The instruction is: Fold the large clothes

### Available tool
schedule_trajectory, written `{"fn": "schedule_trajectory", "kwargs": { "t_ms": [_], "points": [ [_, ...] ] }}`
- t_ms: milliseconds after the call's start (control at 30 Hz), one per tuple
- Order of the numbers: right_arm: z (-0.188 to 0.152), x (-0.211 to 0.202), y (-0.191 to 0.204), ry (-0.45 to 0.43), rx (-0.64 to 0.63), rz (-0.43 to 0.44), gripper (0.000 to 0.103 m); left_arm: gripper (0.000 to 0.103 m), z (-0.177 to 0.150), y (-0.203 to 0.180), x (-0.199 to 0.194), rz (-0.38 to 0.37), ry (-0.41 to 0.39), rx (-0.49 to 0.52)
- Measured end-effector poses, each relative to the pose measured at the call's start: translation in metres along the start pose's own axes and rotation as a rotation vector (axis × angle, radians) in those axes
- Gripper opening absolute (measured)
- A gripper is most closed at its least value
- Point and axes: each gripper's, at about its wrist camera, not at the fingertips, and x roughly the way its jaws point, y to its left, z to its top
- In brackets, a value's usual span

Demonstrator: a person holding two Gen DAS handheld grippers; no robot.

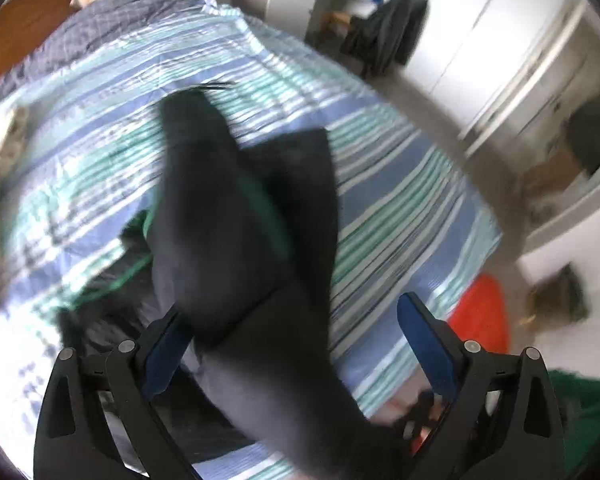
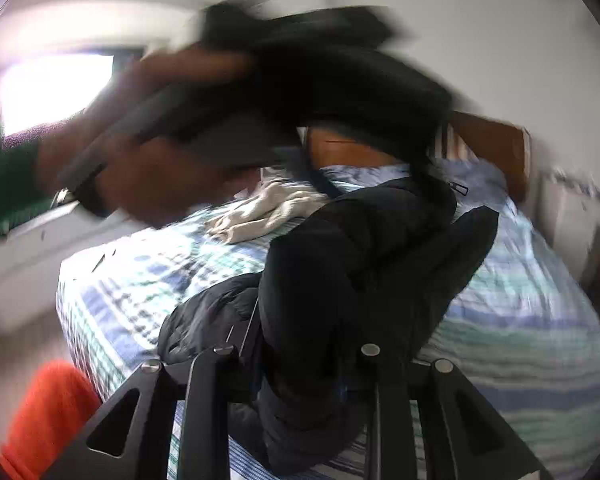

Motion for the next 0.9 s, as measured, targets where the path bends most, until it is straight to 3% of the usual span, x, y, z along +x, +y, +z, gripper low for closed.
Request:
{"fn": "schedule_trajectory", "kwargs": {
  "t_ms": [67,133,167,200,267,300,367,500,567,700,800,900],
  "points": [
    [0.000,0.000,0.017,-0.005,-0.082,-0.003,0.027,0.098,-0.004,-0.007,0.007,0.134,0.030,0.047],
    [0.000,-0.001,0.025,-0.008,-0.121,0.009,0.027,0.065,-0.010,0.002,0.013,0.226,0.051,0.028],
    [-0.001,-0.002,0.026,-0.003,-0.131,0.013,0.027,0.039,-0.013,0.011,0.016,0.252,0.062,-0.017],
    [-0.001,-0.004,0.021,0.003,-0.122,0.042,0.030,0.034,-0.016,0.023,0.014,0.229,0.051,-0.067],
    [0.003,-0.012,0.014,0.010,-0.067,0.120,0.033,0.031,-0.024,0.044,0.009,0.217,0.018,-0.122],
    [0.004,-0.019,0.003,0.013,-0.010,0.174,0.042,0.031,-0.030,0.056,0.005,0.212,0.001,-0.145],
    [0.004,-0.031,-0.018,-0.007,0.096,0.186,0.050,0.031,-0.050,0.090,-0.003,0.176,-0.031,-0.205],
    [0.001,-0.011,-0.065,0.071,0.287,0.190,0.048,0.035,-0.087,0.149,0.001,0.144,-0.060,-0.324],
    [0.004,0.012,-0.067,0.110,0.292,0.194,0.038,0.037,-0.114,0.181,0.007,0.131,-0.065,-0.394],
    [0.007,0.078,-0.047,0.238,0.329,0.355,0.037,0.042,-0.145,0.210,0.012,0.082,-0.080,-0.480],
    [-0.025,0.155,-0.016,0.492,0.344,0.388,0.035,0.046,-0.159,0.226,0.017,0.071,-0.078,-0.506],
    [-0.047,0.185,-0.006,0.554,0.382,0.406,0.033,0.050,-0.182,0.248,0.037,0.103,-0.027,-0.573]
  ]
}}
